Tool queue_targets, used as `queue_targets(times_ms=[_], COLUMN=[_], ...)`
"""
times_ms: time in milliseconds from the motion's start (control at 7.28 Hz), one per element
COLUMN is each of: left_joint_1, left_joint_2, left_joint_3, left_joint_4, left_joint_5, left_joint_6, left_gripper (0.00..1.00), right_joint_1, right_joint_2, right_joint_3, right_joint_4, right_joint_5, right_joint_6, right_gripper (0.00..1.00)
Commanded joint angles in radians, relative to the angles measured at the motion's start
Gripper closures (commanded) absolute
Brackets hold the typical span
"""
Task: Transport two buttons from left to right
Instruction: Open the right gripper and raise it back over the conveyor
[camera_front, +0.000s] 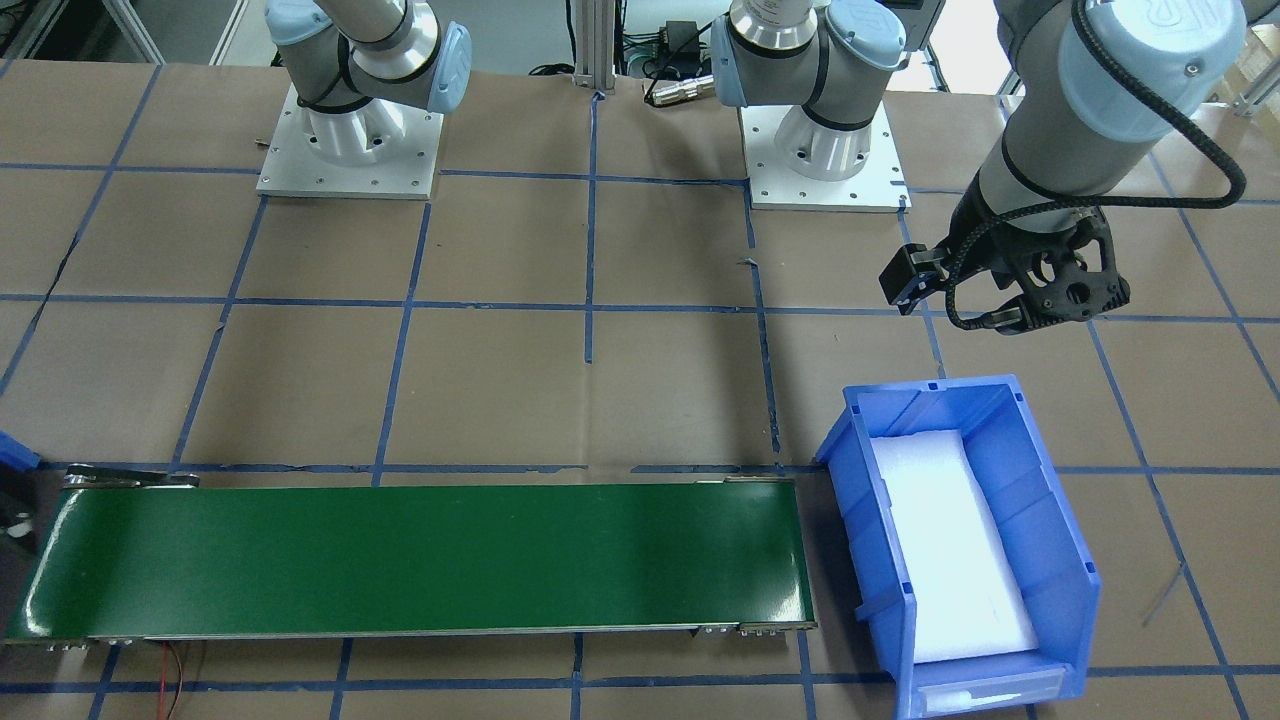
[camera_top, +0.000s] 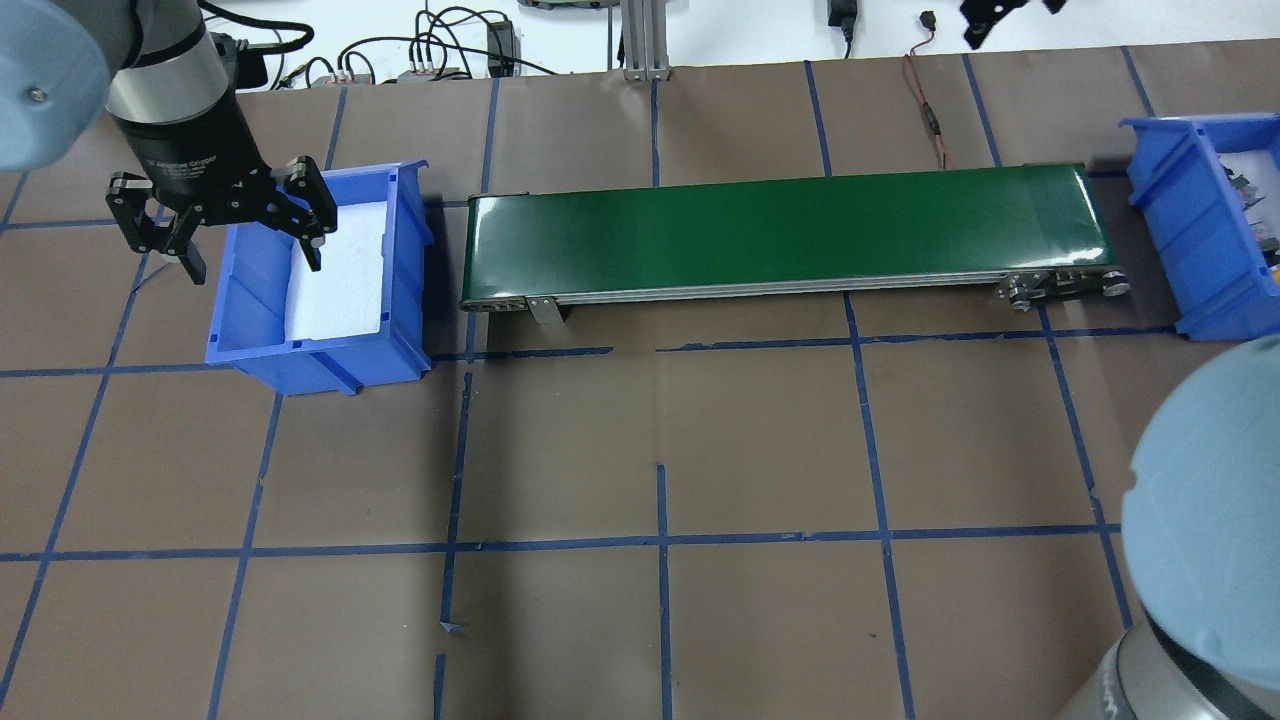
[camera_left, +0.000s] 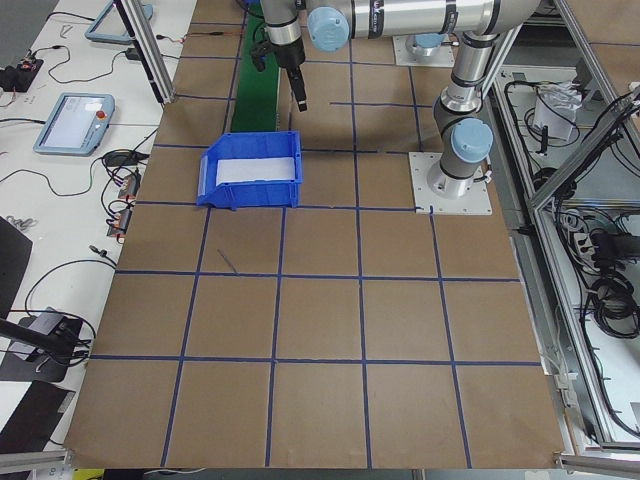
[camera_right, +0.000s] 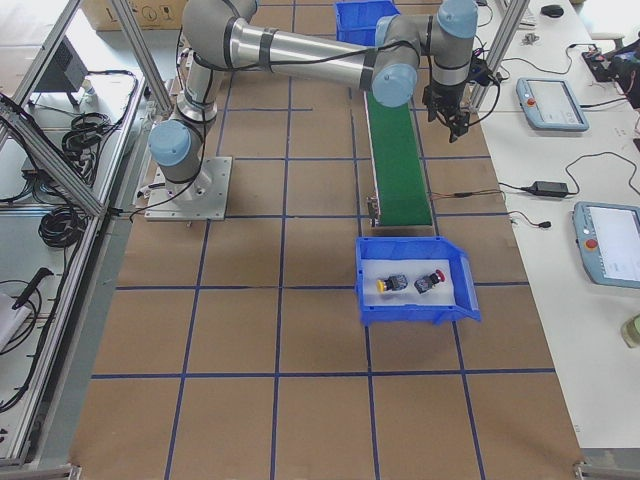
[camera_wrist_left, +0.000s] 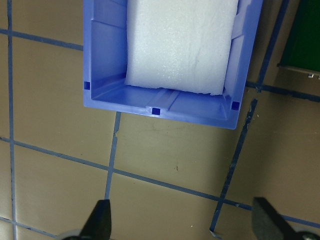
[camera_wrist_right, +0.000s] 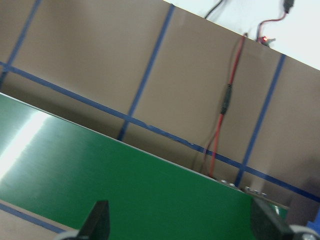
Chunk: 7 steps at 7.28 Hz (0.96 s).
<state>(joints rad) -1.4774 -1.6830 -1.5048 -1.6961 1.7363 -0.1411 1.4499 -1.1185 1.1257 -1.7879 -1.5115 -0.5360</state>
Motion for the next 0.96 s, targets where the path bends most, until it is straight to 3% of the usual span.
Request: queue_targets(times_ms=[0, 137, 275, 549, 824], left_joint_1=[0.0, 0.0, -0.001, -0.043, -0.095], left_joint_2=[-0.001, -0.001, -0.003, -0.015, -0.061], left_joint_3=[0.0, -0.002, -0.002, 0.008, 0.006], left_joint_4=[-0.001, -0.002, -0.001, 0.022, 0.123], left_joint_5=[0.0, 0.002, -0.003, -0.058, -0.058], left_joint_6=[0.0, 0.002, 0.002, -0.003, 0.008], left_gripper=[0.0, 0.0, 0.0, 0.0, 0.0], right_joint_1=[0.149, 0.156, 0.156, 0.155, 0.153], right_joint_2=[-0.049, -0.135, -0.215, -0.349, -0.389], right_joint_3=[0.049, 0.14, 0.225, 0.337, 0.367], right_joint_4=[0.002, 0.017, 0.062, 0.128, 0.134], right_joint_5=[-0.01, 0.003, 0.002, -0.009, -0.012], right_joint_6=[0.167, 0.379, 0.46, 0.481, 0.487], right_gripper=[0.0, 0.0, 0.0, 0.0, 0.0])
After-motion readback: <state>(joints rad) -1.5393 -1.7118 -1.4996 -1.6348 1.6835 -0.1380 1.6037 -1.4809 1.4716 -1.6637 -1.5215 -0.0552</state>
